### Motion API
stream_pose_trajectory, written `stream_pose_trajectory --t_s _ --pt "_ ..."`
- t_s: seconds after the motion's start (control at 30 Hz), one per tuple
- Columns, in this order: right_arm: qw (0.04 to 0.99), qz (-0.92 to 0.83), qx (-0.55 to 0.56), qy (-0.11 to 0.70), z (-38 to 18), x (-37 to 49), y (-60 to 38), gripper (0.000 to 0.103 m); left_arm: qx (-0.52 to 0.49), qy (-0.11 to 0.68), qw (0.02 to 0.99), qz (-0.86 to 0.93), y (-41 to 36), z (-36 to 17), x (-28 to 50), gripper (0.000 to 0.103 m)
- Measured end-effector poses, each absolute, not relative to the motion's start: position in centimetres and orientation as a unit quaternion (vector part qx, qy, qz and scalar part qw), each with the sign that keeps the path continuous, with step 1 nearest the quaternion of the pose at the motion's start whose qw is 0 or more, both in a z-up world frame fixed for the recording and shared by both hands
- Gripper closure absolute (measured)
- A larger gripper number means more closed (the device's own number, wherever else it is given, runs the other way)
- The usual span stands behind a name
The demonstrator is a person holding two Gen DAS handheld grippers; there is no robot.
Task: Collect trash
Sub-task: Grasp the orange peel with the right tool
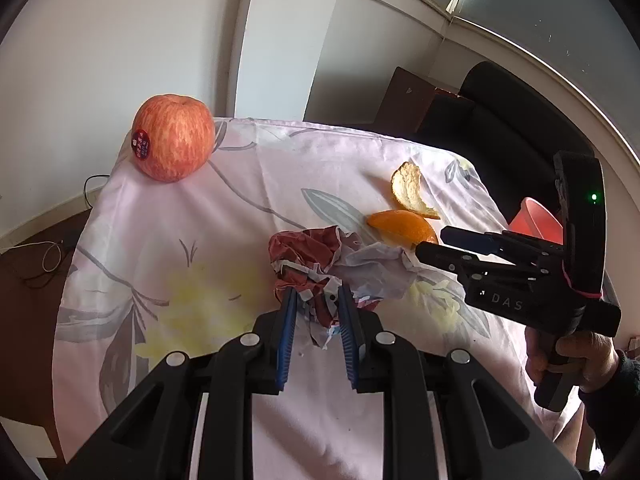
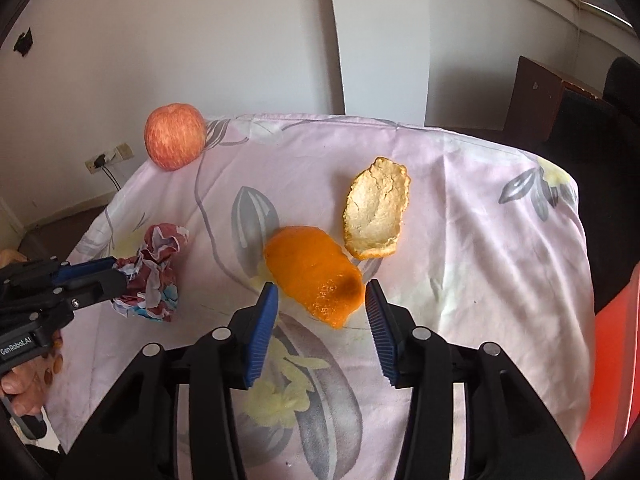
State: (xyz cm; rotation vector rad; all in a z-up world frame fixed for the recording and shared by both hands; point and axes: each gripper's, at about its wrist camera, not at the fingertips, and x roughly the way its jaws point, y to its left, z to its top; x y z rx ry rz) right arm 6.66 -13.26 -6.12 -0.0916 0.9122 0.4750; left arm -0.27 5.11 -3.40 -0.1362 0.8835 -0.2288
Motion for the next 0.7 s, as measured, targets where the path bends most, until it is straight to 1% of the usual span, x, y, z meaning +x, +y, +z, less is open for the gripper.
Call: stream_pose_trajectory --t_s 0.1,0.2,0.23,0.27,0.33,0.4,0.43,0.7 --pt "0.872 0.227 -0.068 0.429 -6.3 6.9 -12.5 0.057 -0.067 0.426 0.896 -0.106 4.8 -3.3 0.3 0.083" --pt "0.874 0.231 -0.063 0.424 -6.4 7.1 -12.4 0.057 -0.064 0.424 0.898 -0.100 4.4 -3.1 0.6 0.083" --pt "0.874 0.232 -0.056 0.423 -6.4 7.1 -12.6 0.062 -0.063 0.423 0.898 -0.098 4.3 -3.0 0.6 0.083" --pt "0.875 0.232 -0.052 0.423 -6.3 7.0 -12.8 0.073 -0.062 0.422 0.899 -0.097 4.2 -2.9 0.7 0.083" --pt "0.874 0.233 -0.036 0.424 -6.3 7.0 -13.3 0.081 -0.061 0.420 0.900 -0.093 3.9 -2.7 0.6 0.083" --pt "0.873 0.236 -0.021 0.427 -6.3 6.8 -13.8 0.093 -0.057 0.417 0.903 -0.091 3.6 -2.4 0.6 0.083" --pt "0.873 0.235 -0.014 0.428 -6.2 6.6 -14.0 0.096 -0.055 0.415 0.904 -0.089 3.5 -2.3 0.6 0.083" --pt "0.874 0.241 0.043 0.419 -4.8 3.7 -15.8 0.097 -0.039 0.403 0.911 -0.078 1.6 -1.2 0.0 0.083"
